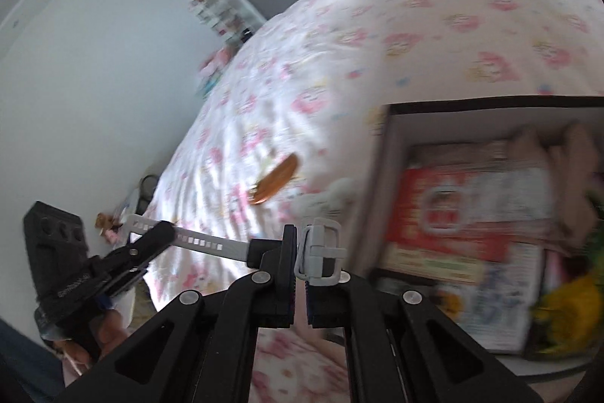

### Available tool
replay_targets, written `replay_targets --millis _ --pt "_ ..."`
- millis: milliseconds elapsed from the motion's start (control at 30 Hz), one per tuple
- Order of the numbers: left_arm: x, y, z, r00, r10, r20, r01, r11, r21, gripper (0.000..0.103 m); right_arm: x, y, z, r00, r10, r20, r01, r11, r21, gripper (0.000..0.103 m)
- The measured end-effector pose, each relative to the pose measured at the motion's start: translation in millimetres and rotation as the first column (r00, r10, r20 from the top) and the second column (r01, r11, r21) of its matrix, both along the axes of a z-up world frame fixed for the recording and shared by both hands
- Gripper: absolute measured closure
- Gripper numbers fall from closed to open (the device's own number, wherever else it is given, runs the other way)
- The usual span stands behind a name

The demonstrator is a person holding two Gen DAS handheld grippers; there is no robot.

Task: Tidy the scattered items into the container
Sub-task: 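Carry the white smartwatch over the black box with both grippers, then lower the smartwatch into the black box and open both grippers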

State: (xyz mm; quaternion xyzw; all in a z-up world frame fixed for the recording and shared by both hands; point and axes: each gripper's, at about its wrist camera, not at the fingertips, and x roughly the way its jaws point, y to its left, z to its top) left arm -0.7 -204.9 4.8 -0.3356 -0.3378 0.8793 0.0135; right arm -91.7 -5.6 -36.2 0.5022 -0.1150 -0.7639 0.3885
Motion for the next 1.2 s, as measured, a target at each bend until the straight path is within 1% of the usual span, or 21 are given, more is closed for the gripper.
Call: replay_targets --millis 67,100,200,267,367,500,667,767,833,867,900,933,1000,1100,1200 --pt "-21.9 27.5 -4.8 0.999 -0.050 0.013 0.050 0.999 0.008 0.100 -11.2 28.9 -2.0 1.000 -0.021 0.005 0.021 1.000 0.023 0.101" --pt "-33.7 38.3 -10.7 0.997 -0.071 0.029 0.071 0.997 0.014 0.100 -18.8 44.6 -4.2 0.999 -0.033 0.003 0.033 0.998 0.049 0.101" --pt "-68.1 64.0 -33.4 0.988 -0.119 0.100 0.118 0.993 0.015 0.100 -38.2 74.6 -13.4 0.998 -0.064 0.003 0.064 0.994 0.085 0.101" --pt "-85.0 77.2 -46.7 0.980 -0.141 0.142 0.142 0.990 0.002 0.100 -51.3 88.5 -24.4 0.996 -0.083 0.020 0.080 0.992 0.095 0.101" --pt "-101.4 94.3 -60.3 0.967 -0.165 0.197 0.174 0.984 -0.031 0.100 -65.0 101.4 -44.2 0.993 -0.107 0.049 0.103 0.991 0.083 0.101" --pt "-110.1 105.9 -72.9 0.953 -0.180 0.245 0.201 0.978 -0.062 0.100 -72.6 107.8 -66.4 0.987 -0.133 0.095 0.126 0.989 0.080 0.101" --pt "-116.2 111.1 -85.5 0.943 -0.152 0.297 0.196 0.973 -0.125 0.100 -75.0 114.5 -74.1 0.986 -0.121 0.114 0.112 0.990 0.081 0.100" --pt "-118.4 110.4 -91.9 0.932 -0.119 0.344 0.181 0.971 -0.155 0.100 -75.4 116.2 -80.3 0.982 -0.134 0.131 0.117 0.985 0.127 0.099" --pt "-117.3 109.7 -92.4 0.928 -0.103 0.359 0.173 0.970 -0.170 0.098 -75.1 119.9 -80.9 0.980 -0.162 0.113 0.139 0.973 0.185 0.094" --pt "-116.1 109.3 -91.5 0.928 -0.099 0.359 0.171 0.970 -0.174 0.098 -75.4 122.8 -79.0 0.979 -0.178 0.097 0.155 0.966 0.208 0.087" --pt "-114.6 109.0 -90.1 0.929 -0.096 0.357 0.168 0.970 -0.177 0.097 -75.9 126.3 -76.8 0.978 -0.190 0.085 0.169 0.963 0.210 0.079" --pt "-112.8 108.4 -88.2 0.930 -0.090 0.355 0.163 0.970 -0.179 0.096 -76.4 130.1 -74.5 0.977 -0.200 0.080 0.181 0.964 0.196 0.076" --pt "-108.9 107.1 -84.2 0.934 -0.073 0.351 0.147 0.971 -0.189 0.096 -75.9 136.0 -68.3 0.974 -0.211 0.081 0.197 0.969 0.151 0.059" --pt "-103.0 106.1 -76.7 0.941 -0.040 0.337 0.118 0.969 -0.216 0.096 -72.8 137.8 -61.5 0.976 -0.212 0.049 0.204 0.970 0.132 0.058" --pt "-104.5 109.8 -73.8 0.933 -0.047 0.356 0.142 0.959 -0.245 0.096 -67.5 139.8 -51.0 0.973 -0.228 -0.022 0.229 0.964 0.133 0.058"
